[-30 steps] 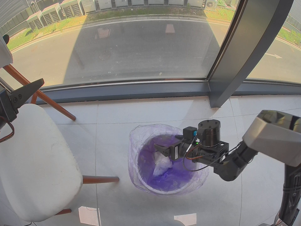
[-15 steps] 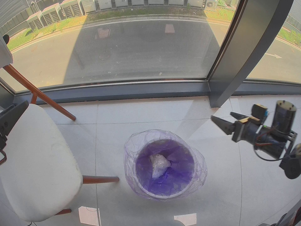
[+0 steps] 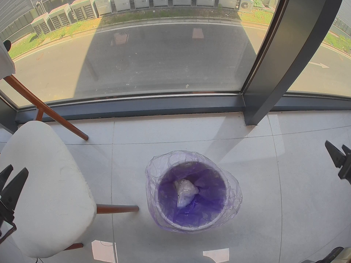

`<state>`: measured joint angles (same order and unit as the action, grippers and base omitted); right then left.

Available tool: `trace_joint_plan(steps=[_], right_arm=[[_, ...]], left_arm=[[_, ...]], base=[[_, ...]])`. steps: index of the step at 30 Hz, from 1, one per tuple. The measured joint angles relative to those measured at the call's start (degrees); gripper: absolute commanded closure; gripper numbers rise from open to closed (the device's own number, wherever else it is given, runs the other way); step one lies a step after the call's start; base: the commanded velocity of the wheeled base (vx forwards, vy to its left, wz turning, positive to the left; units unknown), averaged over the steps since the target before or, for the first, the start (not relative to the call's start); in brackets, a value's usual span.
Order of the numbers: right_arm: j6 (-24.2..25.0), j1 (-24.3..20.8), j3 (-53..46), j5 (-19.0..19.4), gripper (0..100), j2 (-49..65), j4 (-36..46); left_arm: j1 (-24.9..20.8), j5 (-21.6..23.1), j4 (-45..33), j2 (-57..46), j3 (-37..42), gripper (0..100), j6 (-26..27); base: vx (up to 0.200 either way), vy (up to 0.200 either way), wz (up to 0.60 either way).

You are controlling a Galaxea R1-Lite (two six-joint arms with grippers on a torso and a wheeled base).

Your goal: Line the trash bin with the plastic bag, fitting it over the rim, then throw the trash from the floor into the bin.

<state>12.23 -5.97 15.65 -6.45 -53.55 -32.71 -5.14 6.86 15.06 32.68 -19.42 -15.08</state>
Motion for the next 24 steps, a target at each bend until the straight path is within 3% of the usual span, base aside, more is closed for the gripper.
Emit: trace_joint_plan(steps=[9,13,19,24], right_arm=[[-2.71,4.29,-5.05,-1.23,0,26.01,22.15],[-7.03,5.05,-8.66,0.73,0,36.5,26.14],[-12.8,5.73,-13.35,9.37,0,47.71,32.73],[-13.01,5.95,-14.42,7.64,0,50.99,32.91]], left_arm=[[0.11,-1.65,-5.01,-10.91,7.9,0,-0.73],[0.16,-2.99,-7.47,-16.7,11.85,0,0.2],[0.22,-3.91,-10.37,-24.26,17.23,0,4.55],[0.49,-6.29,-11.23,-27.06,18.21,0,8.08]], base=[[0.0,0.0,0.0],[0.0,0.0,0.0],[0.0,0.0,0.0],[0.0,0.0,0.0]])
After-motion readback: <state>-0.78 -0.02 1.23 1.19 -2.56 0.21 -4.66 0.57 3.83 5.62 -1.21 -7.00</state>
